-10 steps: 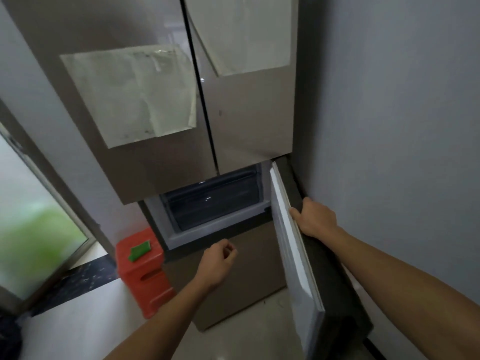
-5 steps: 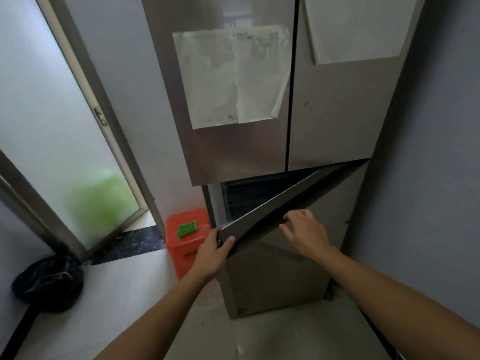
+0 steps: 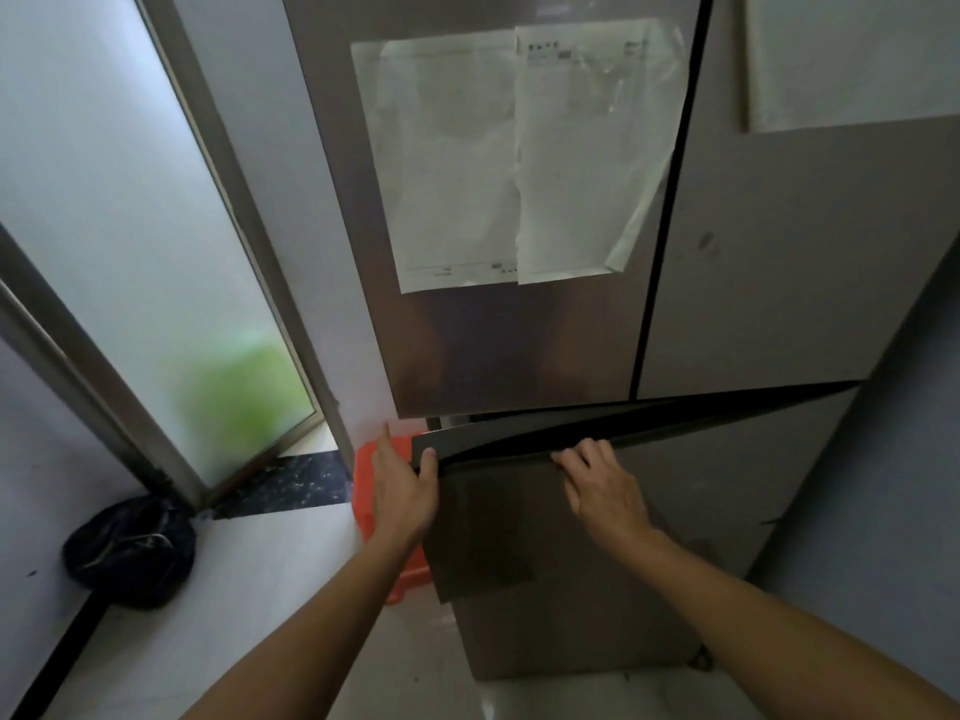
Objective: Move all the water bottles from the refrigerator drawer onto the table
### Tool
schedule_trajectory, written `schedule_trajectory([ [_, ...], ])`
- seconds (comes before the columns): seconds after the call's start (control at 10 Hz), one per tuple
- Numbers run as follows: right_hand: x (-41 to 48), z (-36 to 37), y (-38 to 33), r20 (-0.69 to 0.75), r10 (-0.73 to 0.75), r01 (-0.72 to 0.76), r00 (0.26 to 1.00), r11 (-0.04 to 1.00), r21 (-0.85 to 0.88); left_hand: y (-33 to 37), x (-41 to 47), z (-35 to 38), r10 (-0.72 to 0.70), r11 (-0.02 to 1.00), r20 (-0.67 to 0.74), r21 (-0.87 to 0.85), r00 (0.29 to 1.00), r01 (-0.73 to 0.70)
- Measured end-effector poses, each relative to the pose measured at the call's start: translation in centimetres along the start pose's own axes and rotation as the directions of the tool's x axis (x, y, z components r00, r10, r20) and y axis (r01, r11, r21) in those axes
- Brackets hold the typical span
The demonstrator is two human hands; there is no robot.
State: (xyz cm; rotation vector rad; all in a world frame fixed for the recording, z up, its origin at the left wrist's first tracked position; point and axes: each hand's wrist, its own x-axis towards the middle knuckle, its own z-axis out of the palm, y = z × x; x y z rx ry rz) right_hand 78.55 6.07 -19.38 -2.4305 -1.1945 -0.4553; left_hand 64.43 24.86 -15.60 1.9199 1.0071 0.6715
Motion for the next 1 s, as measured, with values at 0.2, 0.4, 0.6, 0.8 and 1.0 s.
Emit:
schedule_trajectory([
  [0.2,1.1,1.5,0.3,0.007,-0.021,0.021,1.0,0.999,-0.029,1.3,3.2,1.6,0.08,0.996,-0.093,-0.04,0.992,-0.084],
  [0.4,2.2,3.6,0.1,0.126,0.096,-0.088,0.987,0.994,-0.071,0.1,6.0,1.9,0.054,0.999,-0.063,0.003,0.997,-0.054],
  [0.6,2.4,4.4,-0.6,0.108,0.162,-0.147,0.981,0.98,-0.133,-0.4,7.0,0.7,0.131,0.985,0.044,0.105,0.99,-0.135],
  [0.8,3.8,0.7,-2.2,0.296,0.232,-0.248,0.927,0.969,0.016,-1.1,7.8,-0.4,0.184,0.972,0.164,0.114,0.969,-0.204],
  [1.0,8.3,-9.7,-5.0,-0.164,0.065,-0.013,0.984,0.954,0.301,-0.7,8.9,-2.0,0.302,0.941,0.195,0.096,0.933,-0.325],
])
